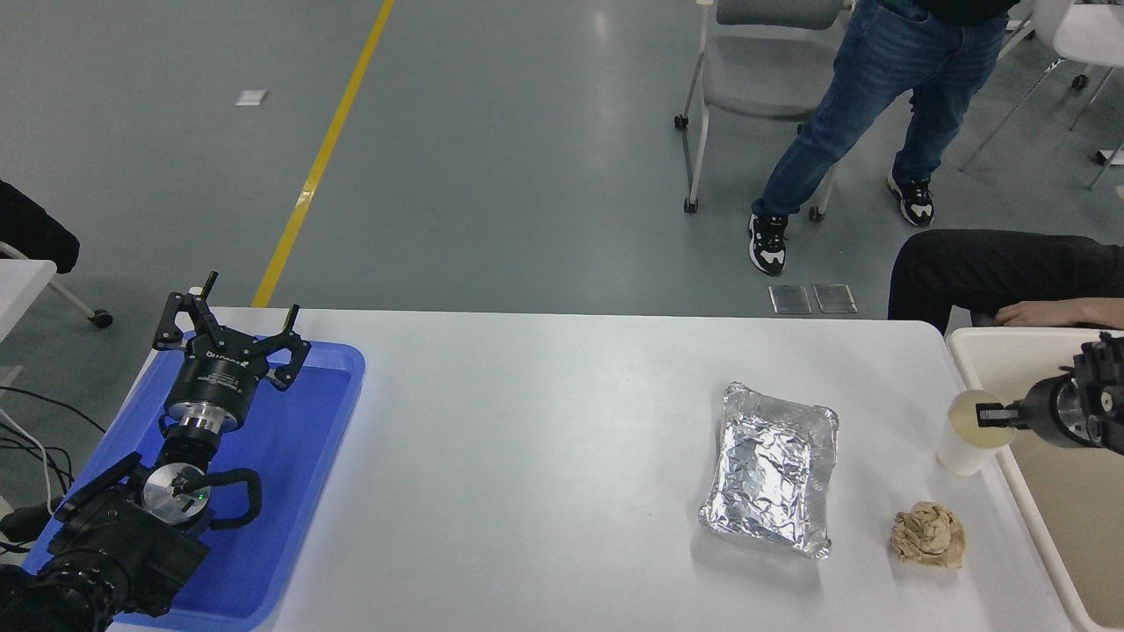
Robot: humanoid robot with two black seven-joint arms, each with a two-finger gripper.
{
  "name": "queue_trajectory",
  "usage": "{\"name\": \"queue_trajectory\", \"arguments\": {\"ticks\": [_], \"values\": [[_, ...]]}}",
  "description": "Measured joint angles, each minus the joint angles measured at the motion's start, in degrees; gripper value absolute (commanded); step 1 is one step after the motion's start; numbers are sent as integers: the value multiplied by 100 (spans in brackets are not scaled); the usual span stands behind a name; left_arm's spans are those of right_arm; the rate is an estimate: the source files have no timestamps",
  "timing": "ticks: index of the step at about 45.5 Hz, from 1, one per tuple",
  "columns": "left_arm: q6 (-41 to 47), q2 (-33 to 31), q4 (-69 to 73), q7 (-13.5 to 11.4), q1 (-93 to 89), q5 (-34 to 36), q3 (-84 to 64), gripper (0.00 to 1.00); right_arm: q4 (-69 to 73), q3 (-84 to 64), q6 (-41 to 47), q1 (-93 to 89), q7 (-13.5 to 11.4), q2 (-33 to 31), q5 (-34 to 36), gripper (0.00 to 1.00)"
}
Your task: Pick up paper cup place in dustbin
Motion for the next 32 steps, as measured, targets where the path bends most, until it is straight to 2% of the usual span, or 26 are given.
{"name": "queue_trajectory", "arguments": {"ticks": [17,32], "values": [[0,-14,-2,1,-6,9,0,100,439,-736,1094,2077,25,-295,-85,0],[0,-17,-2,1,-10,10,1,100,913,-1487,1605,3540,31,-375,-97,0]]}}
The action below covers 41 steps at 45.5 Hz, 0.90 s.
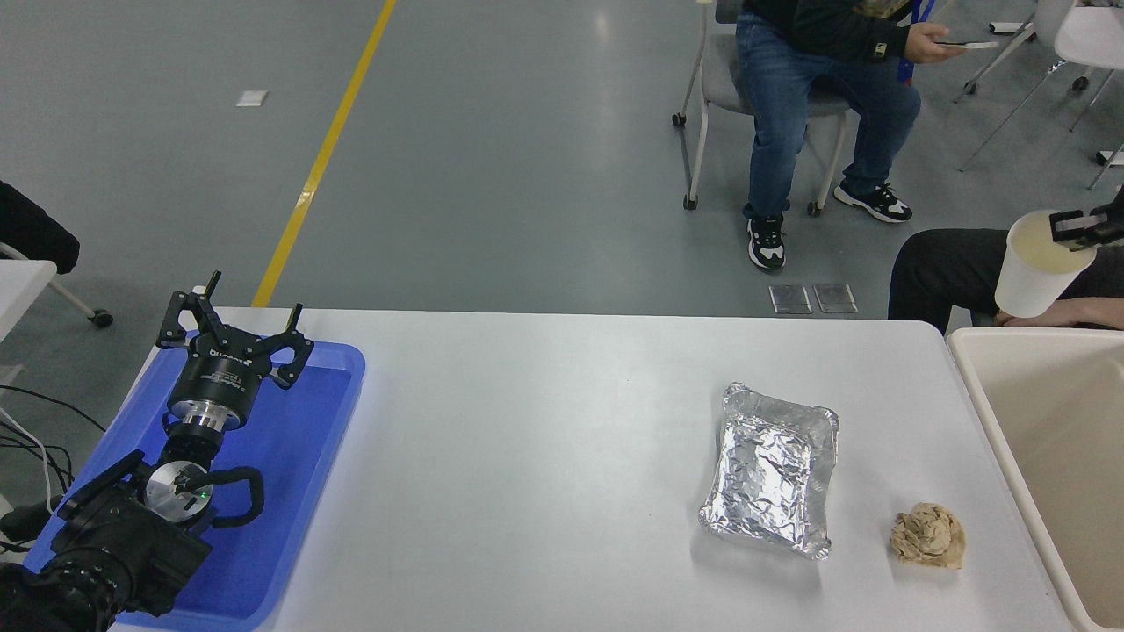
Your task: Pick up paper cup place in dustbin
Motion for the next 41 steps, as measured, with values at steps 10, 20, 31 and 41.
{"name": "queue_trajectory", "arguments": {"ticks": [10,20,31,41], "values": [[0,-1,-1,0,0,1,0,100,228,-288,118,470,-14,-76,-3,0],[0,-2,-1,0,1,1,-1,100,204,-557,133,639,-29,-222,-103,0],[0,-1,-1,0,5,-1,-2,100,-315,-678,16,204,-10,-620,-230,0],[0,6,0,-1,8,-3,-2,100,-934,-270,-563,-1001,28,-930,-231,0]]}}
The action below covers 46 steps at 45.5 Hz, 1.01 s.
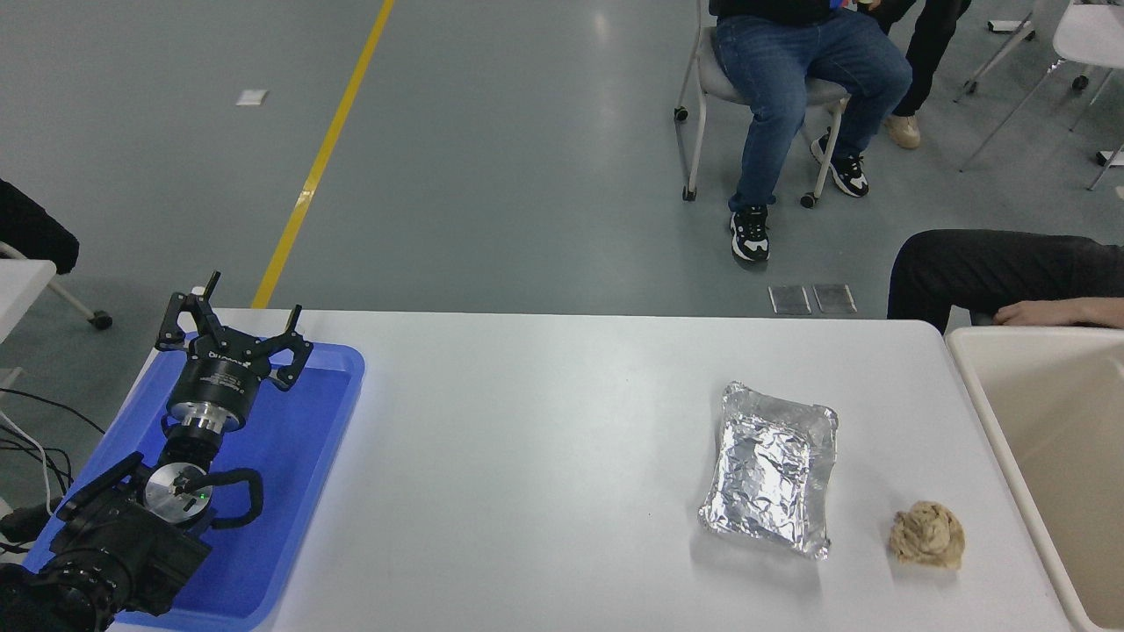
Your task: Pick up paper cup place in dustbin
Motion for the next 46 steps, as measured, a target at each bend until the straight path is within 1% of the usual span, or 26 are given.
{"name": "queue_trajectory", "arguments": {"ticks": [11,21,30,34,41,46], "values": [[0,7,2,-8,6,-4,1,100,-653,996,-754,-1714,19,-59,145,0],[0,16,5,-12,9,-5,0,100,-1397,1809,-1258,-3212,28,273,524,0],[0,17,6,-14,10,-4,-2,100,-2197,2294,-1593,-4369,34,793,1113,0],[0,18,8,-15,10,-5,-2,100,-2555,2418,-1685,-4815,41,1068,1512,0],[0,18,8,-15,10,-5,-2,100,-3006,2533,-1780,-5295,37,1423,2134,0],[0,19,8,-16,10,-5,-2,100,-3184,2608,-1812,-5545,37,1613,2422,0]]}}
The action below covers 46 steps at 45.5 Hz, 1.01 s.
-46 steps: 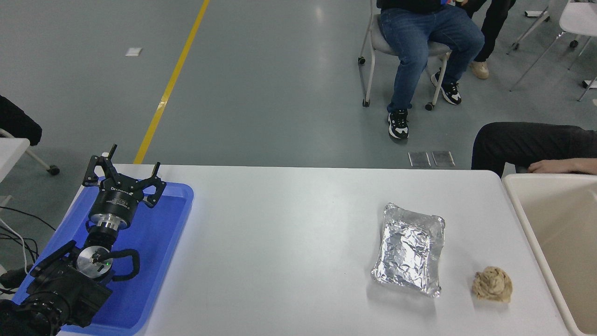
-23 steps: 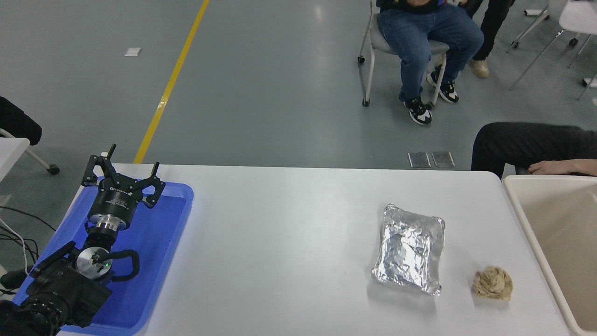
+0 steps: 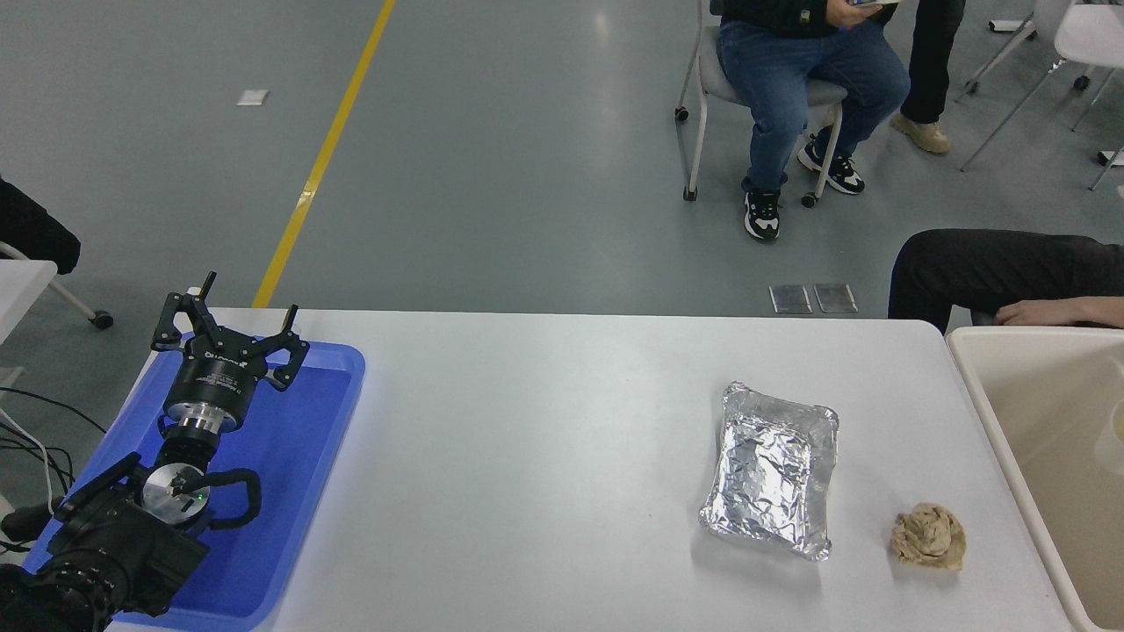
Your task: Pick up paper cup place in dustbin
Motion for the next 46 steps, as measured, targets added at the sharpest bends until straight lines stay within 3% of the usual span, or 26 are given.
{"name": "queue_trajectory", "arguments": {"ticks": [9,10,11,12,13,46], "values": [[0,0,3,0,0,0,0,100,-173,194,-40,-277,0,219,280,0],[0,0,4,0,0,0,0,100,-177,205,-42,-286,0,229,290,8],[0,0,4,0,0,0,0,100,-185,216,-44,-293,0,237,298,36],[0,0,4,0,0,0,0,100,-195,232,-48,-303,0,248,310,79],[0,0,4,0,0,0,0,100,-202,248,-51,-314,0,260,324,100],[0,-1,-6,13,-12,0,0,100,212,35,13,637,66,122,245,100]]}}
